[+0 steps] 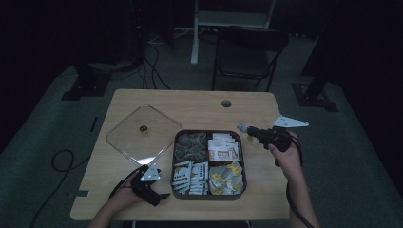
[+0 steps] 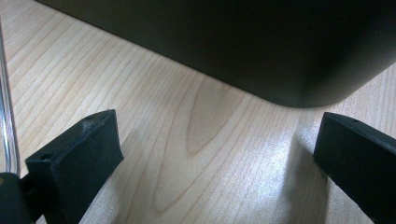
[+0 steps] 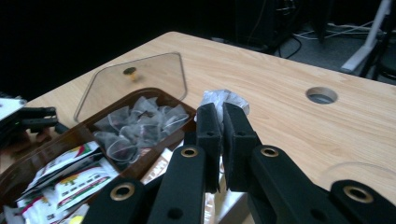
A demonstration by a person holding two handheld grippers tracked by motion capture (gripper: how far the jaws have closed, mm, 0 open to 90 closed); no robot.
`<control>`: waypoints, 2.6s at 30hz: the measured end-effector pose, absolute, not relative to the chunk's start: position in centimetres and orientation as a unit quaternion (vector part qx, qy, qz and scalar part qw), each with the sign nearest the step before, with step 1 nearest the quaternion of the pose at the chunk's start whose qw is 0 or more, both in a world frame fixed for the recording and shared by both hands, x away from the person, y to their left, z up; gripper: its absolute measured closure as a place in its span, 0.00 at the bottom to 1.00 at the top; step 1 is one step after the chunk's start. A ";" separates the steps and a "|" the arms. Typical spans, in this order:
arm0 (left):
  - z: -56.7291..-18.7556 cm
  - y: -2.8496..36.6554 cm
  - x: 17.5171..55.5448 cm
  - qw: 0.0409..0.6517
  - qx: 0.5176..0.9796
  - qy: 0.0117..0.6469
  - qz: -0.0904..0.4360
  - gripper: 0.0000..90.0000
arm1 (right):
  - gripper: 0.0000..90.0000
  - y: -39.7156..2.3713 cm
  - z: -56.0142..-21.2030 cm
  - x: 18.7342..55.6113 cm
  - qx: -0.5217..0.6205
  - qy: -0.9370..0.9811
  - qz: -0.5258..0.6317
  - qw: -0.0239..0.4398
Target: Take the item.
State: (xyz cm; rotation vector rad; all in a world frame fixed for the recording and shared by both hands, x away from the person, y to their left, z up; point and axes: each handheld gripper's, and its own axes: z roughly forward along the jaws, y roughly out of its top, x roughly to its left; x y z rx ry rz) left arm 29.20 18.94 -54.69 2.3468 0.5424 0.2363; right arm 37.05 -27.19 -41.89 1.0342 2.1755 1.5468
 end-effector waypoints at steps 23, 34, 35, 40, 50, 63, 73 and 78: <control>-54.7 18.9 29.2 0.353 0.907 0.211 0.090 0.01 | 0.96 -31.6 -43.8 40.3 0.438 0.713 0.519 0.177; -54.7 18.9 29.2 0.353 0.907 0.211 0.090 0.01 | 0.96 -32.6 -45.4 40.9 0.465 0.709 0.502 0.175; -54.7 18.9 29.2 0.353 0.907 0.211 0.090 0.01 | 0.96 -32.6 -45.6 40.9 0.467 0.707 0.502 0.172; -54.7 18.9 29.2 0.353 0.907 0.211 0.090 0.01 | 0.93 -32.9 -46.2 41.2 0.478 0.706 0.495 0.169; -54.7 18.9 29.2 0.353 0.907 0.211 0.090 0.01 | 0.79 -33.0 -46.4 41.2 0.481 0.702 0.497 0.169; -54.7 18.9 29.2 0.353 0.907 0.211 0.090 0.01 | 0.51 -32.7 -46.4 40.5 0.452 0.705 0.514 0.188; -54.7 18.9 29.2 0.353 0.907 0.212 0.090 0.01 | 0.33 -32.6 -46.6 39.0 0.442 0.705 0.519 0.197; -54.7 18.9 29.2 0.353 0.907 0.212 0.090 0.01 | 0.28 -32.4 -46.5 38.2 0.436 0.706 0.520 0.202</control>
